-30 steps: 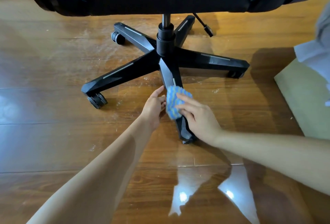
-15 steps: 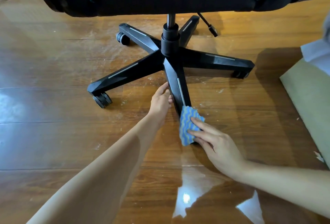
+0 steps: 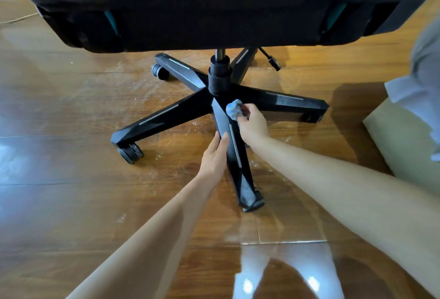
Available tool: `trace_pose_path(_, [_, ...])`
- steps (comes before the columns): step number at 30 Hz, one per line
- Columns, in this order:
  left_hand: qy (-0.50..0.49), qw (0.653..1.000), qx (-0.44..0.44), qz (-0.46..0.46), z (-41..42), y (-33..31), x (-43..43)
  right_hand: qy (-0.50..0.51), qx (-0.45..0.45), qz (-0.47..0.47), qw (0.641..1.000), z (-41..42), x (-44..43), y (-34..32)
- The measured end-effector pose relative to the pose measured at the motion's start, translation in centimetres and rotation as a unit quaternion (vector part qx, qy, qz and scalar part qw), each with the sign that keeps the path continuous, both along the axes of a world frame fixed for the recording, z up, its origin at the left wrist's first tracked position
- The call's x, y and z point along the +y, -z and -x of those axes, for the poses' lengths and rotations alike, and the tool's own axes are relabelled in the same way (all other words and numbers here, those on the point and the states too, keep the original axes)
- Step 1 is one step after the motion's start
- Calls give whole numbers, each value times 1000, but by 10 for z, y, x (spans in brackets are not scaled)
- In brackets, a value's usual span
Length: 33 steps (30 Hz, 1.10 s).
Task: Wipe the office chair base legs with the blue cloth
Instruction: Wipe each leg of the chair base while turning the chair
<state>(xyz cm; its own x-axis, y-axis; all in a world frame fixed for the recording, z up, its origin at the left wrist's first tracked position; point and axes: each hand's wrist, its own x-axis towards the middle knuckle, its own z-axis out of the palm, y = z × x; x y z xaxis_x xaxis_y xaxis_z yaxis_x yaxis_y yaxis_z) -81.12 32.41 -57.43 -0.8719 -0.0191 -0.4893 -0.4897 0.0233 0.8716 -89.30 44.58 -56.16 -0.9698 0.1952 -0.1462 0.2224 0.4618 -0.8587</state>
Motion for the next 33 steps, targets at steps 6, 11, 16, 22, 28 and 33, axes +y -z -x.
trace_pose_path(6, [-18, 999, 26, 35, -8, 13, 17, -44, -13, -22, 999, -74, 22, 6])
trace_pose_path(11, [6, 998, 15, 53, -3, 18, 13, -30, -6, -27, 999, -97, 16, 6])
trace_pose_path(16, [26, 998, 10, 65, -4, 15, 7, -28, -20, -28, 999, -30, 4, -2])
trace_pose_path(22, [59, 996, 3, 70, -5, 7, 4, -43, -63, 9, 997, 4, 10, -5])
trace_pose_path(28, [84, 994, -35, 55, 1, 5, -5, -89, -60, -43, 993, -107, 38, 11])
trace_pose_path(33, [77, 993, -43, 81, 3, 3, -4, -87, -39, -53, 994, -166, 33, 13])
